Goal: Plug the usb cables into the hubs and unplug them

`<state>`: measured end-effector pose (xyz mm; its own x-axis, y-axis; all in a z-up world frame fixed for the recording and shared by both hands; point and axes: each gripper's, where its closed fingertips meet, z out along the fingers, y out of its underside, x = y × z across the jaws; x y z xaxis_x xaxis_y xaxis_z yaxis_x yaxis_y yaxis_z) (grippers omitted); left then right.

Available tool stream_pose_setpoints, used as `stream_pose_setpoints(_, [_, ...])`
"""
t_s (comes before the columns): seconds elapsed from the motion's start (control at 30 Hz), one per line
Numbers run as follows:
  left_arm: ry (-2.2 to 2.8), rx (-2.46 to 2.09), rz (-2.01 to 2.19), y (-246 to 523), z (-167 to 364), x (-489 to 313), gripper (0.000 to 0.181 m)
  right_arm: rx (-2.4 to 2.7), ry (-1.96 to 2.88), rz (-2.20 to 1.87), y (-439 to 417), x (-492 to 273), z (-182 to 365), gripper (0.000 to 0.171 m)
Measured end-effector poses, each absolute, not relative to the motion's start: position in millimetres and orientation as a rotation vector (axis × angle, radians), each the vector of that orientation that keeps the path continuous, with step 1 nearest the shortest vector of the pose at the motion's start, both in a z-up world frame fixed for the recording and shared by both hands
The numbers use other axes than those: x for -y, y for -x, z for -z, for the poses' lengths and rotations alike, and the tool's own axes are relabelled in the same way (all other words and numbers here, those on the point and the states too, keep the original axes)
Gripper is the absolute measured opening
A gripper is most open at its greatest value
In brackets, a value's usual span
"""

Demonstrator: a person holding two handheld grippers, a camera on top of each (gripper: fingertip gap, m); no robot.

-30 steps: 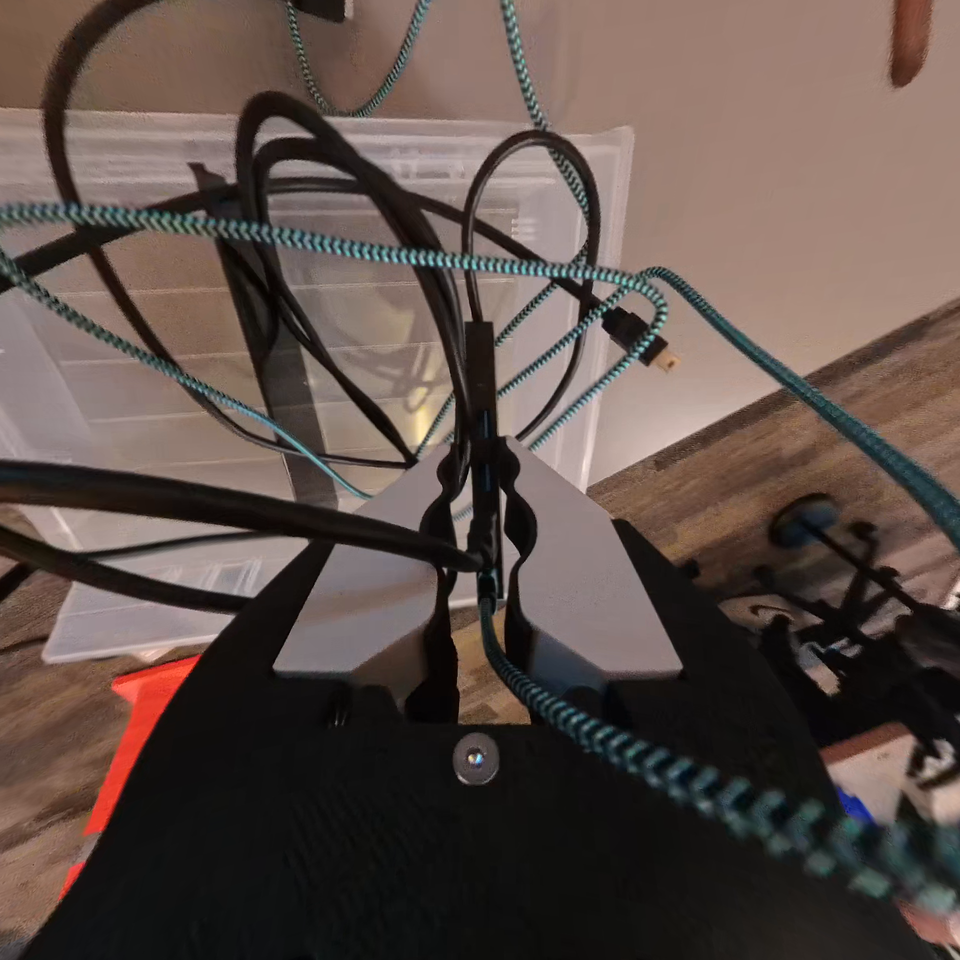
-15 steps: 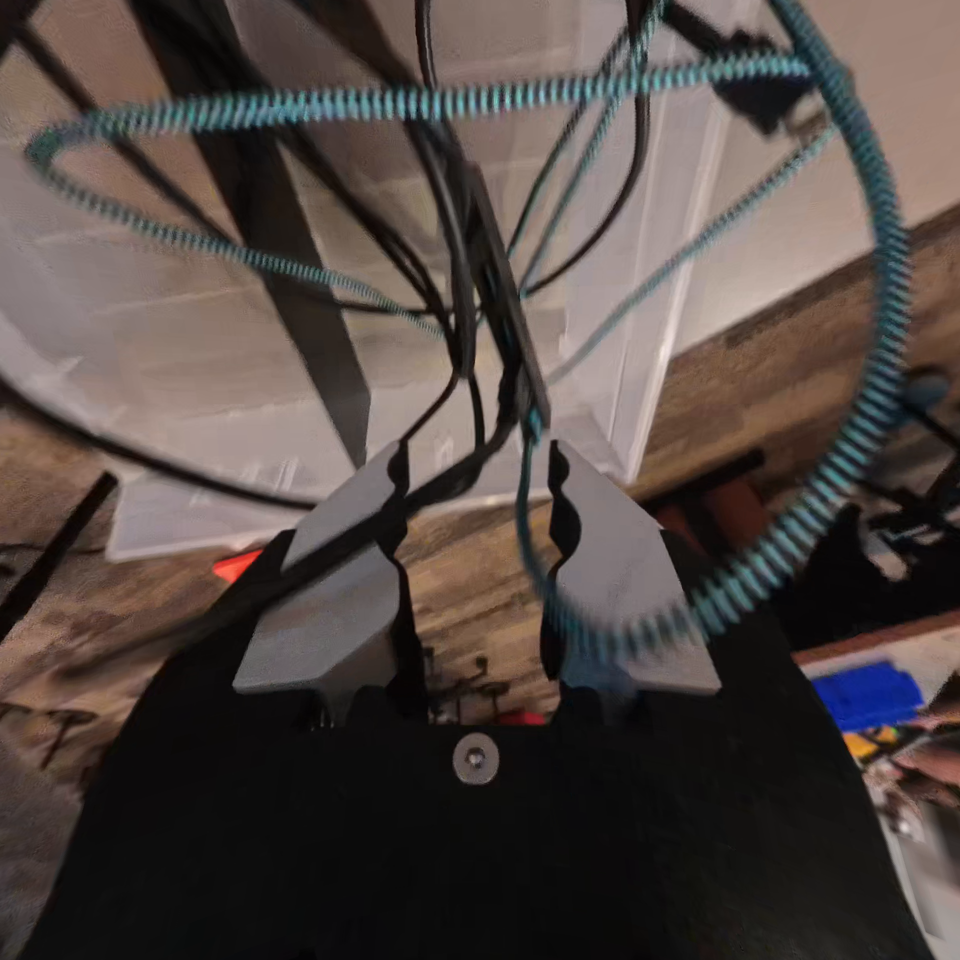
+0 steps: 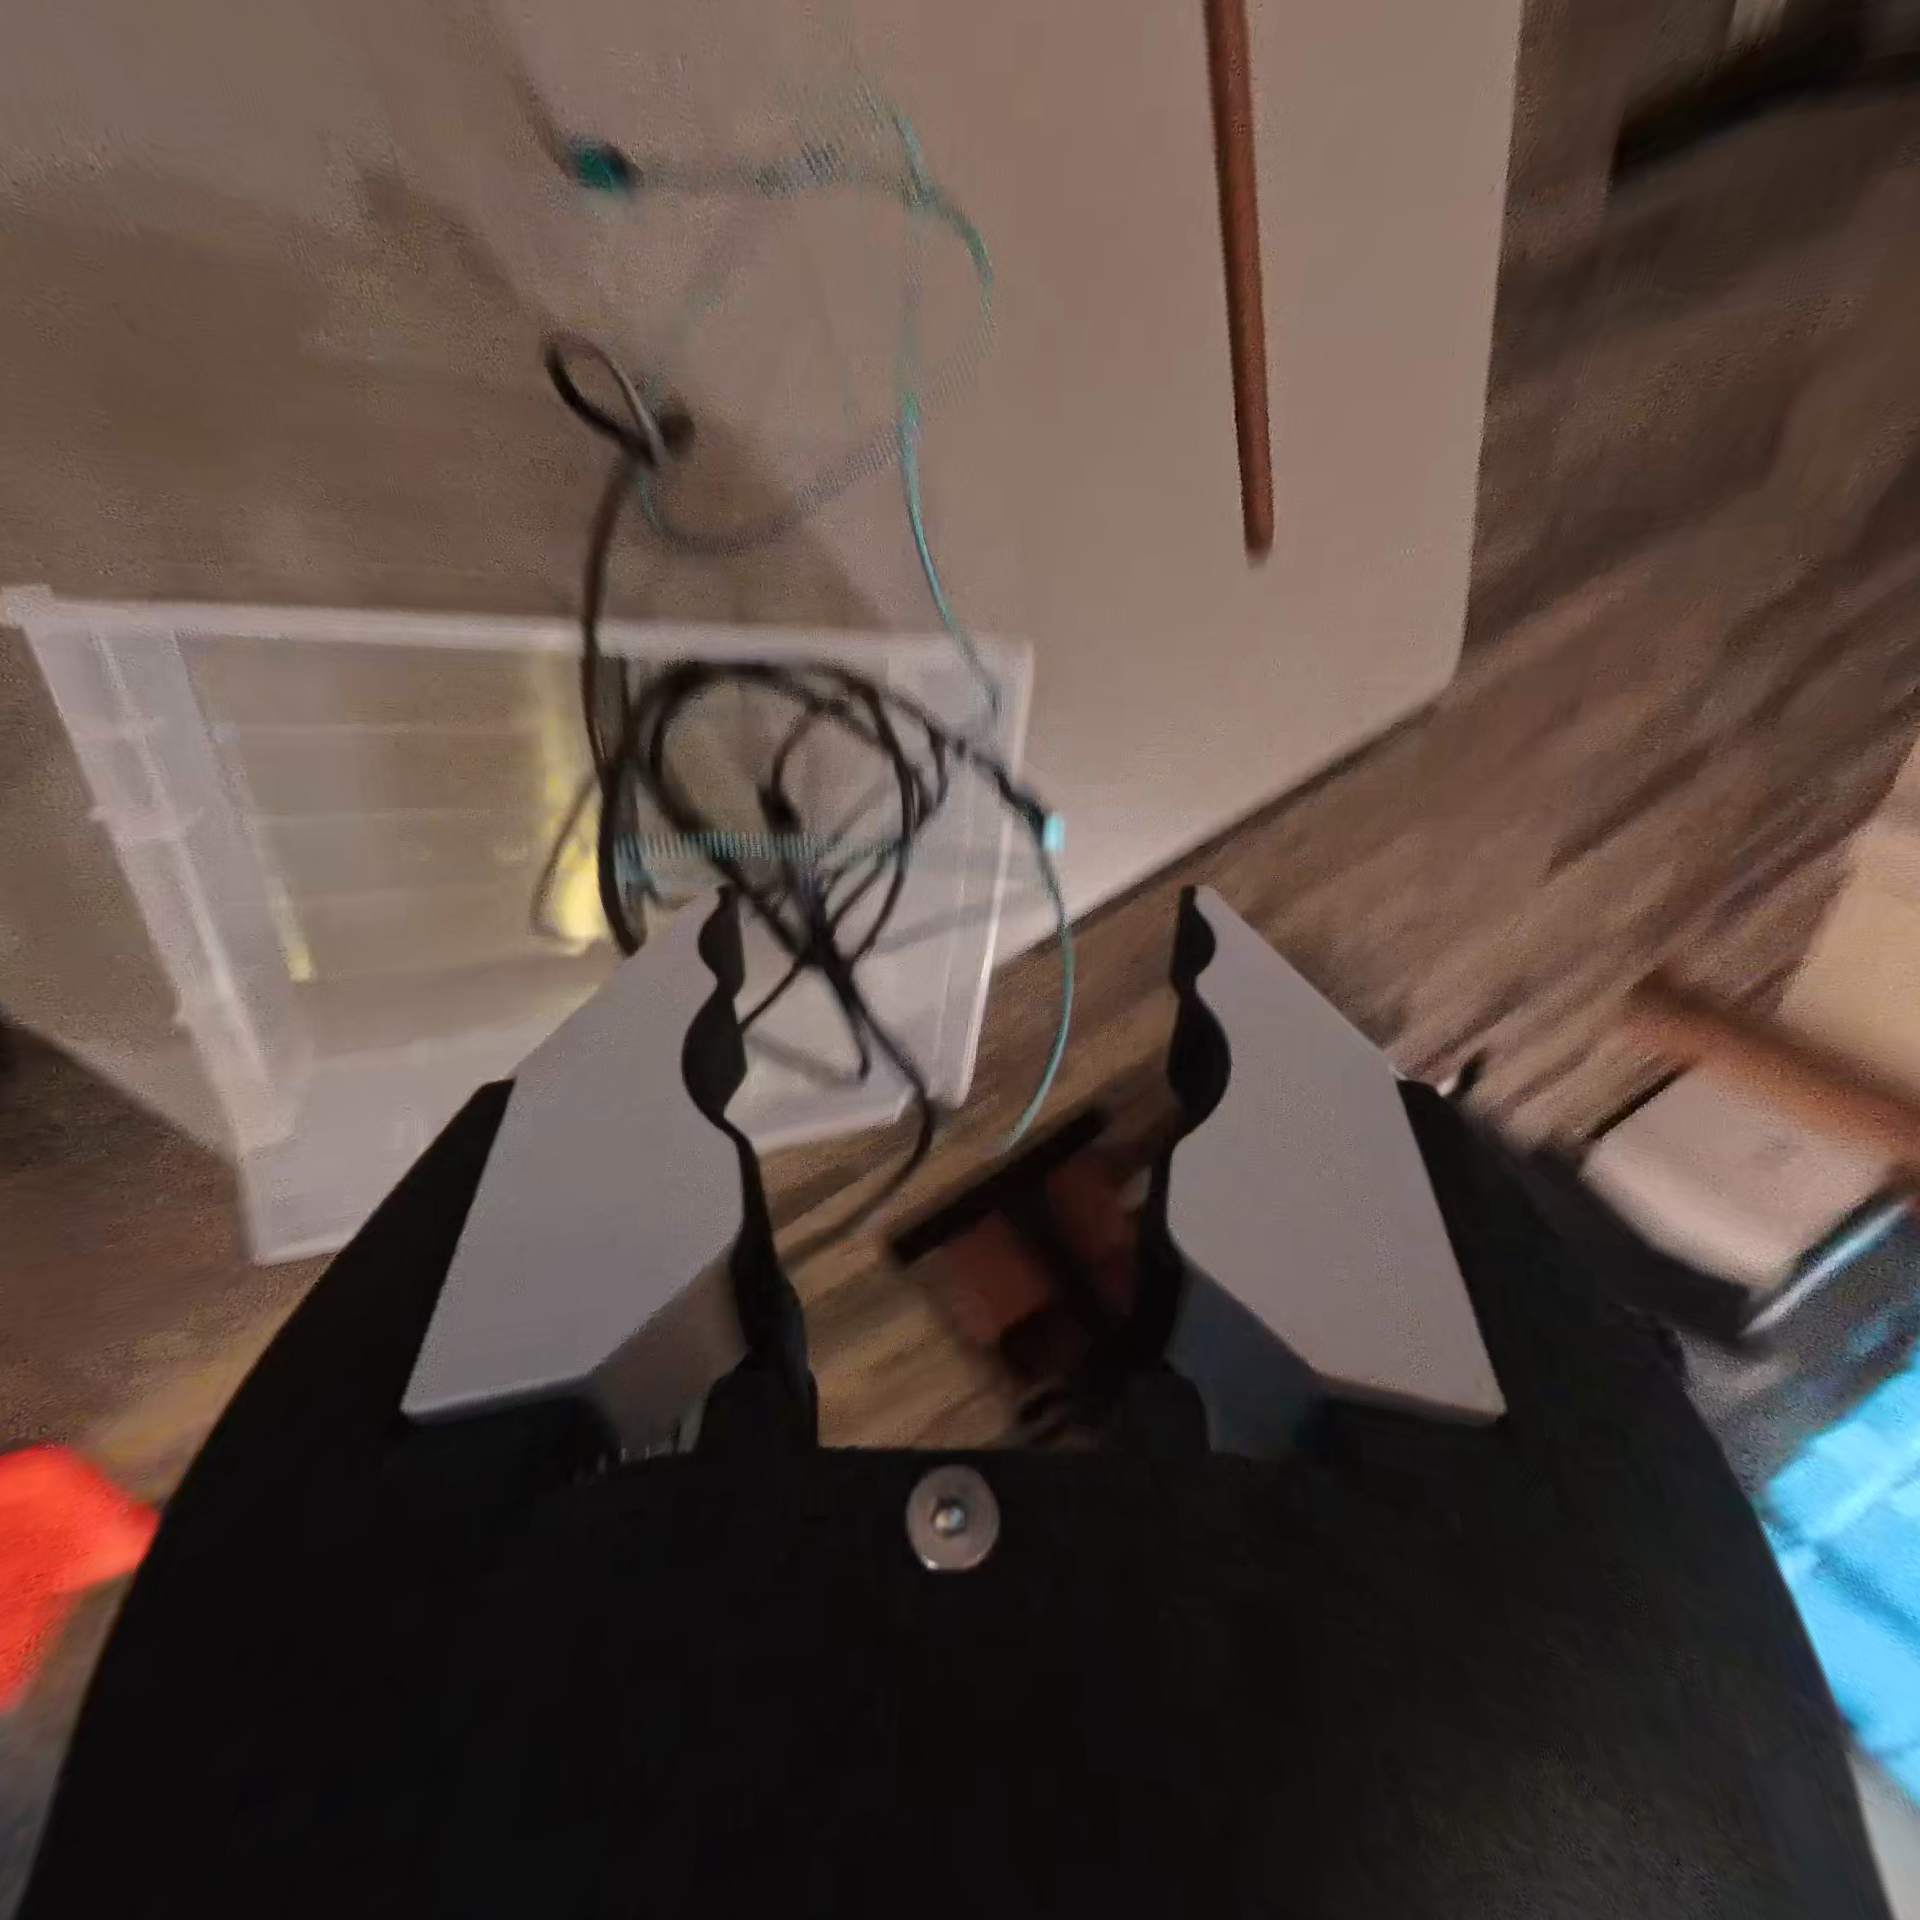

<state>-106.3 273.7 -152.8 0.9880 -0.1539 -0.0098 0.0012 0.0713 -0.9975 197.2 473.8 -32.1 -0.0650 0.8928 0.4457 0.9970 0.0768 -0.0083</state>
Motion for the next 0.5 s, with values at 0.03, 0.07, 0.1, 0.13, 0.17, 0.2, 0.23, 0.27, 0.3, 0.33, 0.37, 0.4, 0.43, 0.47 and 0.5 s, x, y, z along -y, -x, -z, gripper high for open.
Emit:
stream_pose_setpoints(0.03, [1.496, -0.127, 0.114, 106.1, 152.6, -273.5, 0.047, 2.114, 1.757, 0.465, -170.9, -471.5, 45.9, 0.090])
stream_pose_setpoints(0.07, [1.494, -0.127, 0.116, 106.2, 152.1, -273.3, 0.047, 2.192, 1.668, 0.481, -147.4, -469.4, 64.6, 0.097])
stream_pose_setpoints(0.1, [1.492, -0.124, 0.118, 106.9, 151.7, -273.1, 0.047, 2.262, 1.641, 0.474, -128.8, -466.7, 86.8, 0.110])
stream_pose_setpoints(0.13, [1.490, -0.120, 0.119, 108.0, 151.2, -272.8, 0.047, 2.306, 1.637, 0.500, -115.1, -471.1, 107.1, 0.117])
stream_pose_setpoints(0.17, [1.487, -0.117, 0.122, 108.7, 150.6, -272.3, 0.047, 2.350, 1.643, 0.537, -107.0, -478.7, 126.8, 0.121])
stream_pose_setpoints(0.2, [1.485, -0.114, 0.124, 109.3, 150.3, -271.9, 0.047, 2.404, 1.654, 0.584, -104.3, -487.7, 145.2, 0.123])
stream_pose_setpoints(0.23, [1.484, -0.113, 0.124, 109.6, 150.0, -271.7, 0.047, 2.460, 1.657, 0.632, -104.0, -497.0, 161.0, 0.123])
stream_pose_setpoints(0.27, [1.482, -0.114, 0.126, 109.6, 149.5, -271.5, 0.047, 2.488, 1.685, 0.662, -103.9, -505.7, 173.7, 0.118])
stream_pose_setpoints(0.3, [1.478, -0.116, 0.128, 109.3, 149.0, -271.2, 0.047, 2.494, 1.759, 0.645, -102.8, -510.2, 184.9, 0.109])
stream_pose_setpoints(0.33, [1.478, -0.121, 0.128, 108.4, 148.9, -271.0, 0.047, 2.500, 1.827, 0.596, -100.6, -511.8, 194.4, 0.094])
stream_pose_setpoints(0.37, [1.480, -0.125, 0.126, 107.9, 149.2, -271.3, 0.047, 2.500, 1.865, 0.584, -99.8, -515.6, 200.0, 0.079])
stream_pose_setpoints(0.4, [1.483, -0.131, 0.128, 106.7, 149.5, -271.6, 0.048, 2.505, 1.883, 0.598, -101.5, -520.0, 202.8, 0.065])
stream_pose_setpoints(0.43, [1.485, -0.139, 0.125, 105.6, 149.9, -271.9, 0.048, 2.512, 1.908, 0.603, -104.3, -521.8, 204.1, 0.043])
stream_pose_setpoints(0.47, [1.488, -0.145, 0.115, 105.0, 150.1, -272.2, 0.047, 2.502, 1.925, 0.595, -105.2, -523.0, 203.4, 0.010])
stream_pose_setpoints(0.5, [1.487, -0.152, 0.105, 104.3, 149.8, -272.0, 0.047, 2.520, 1.942, 0.566, -107.8, -518.8, 199.8, 0.000])
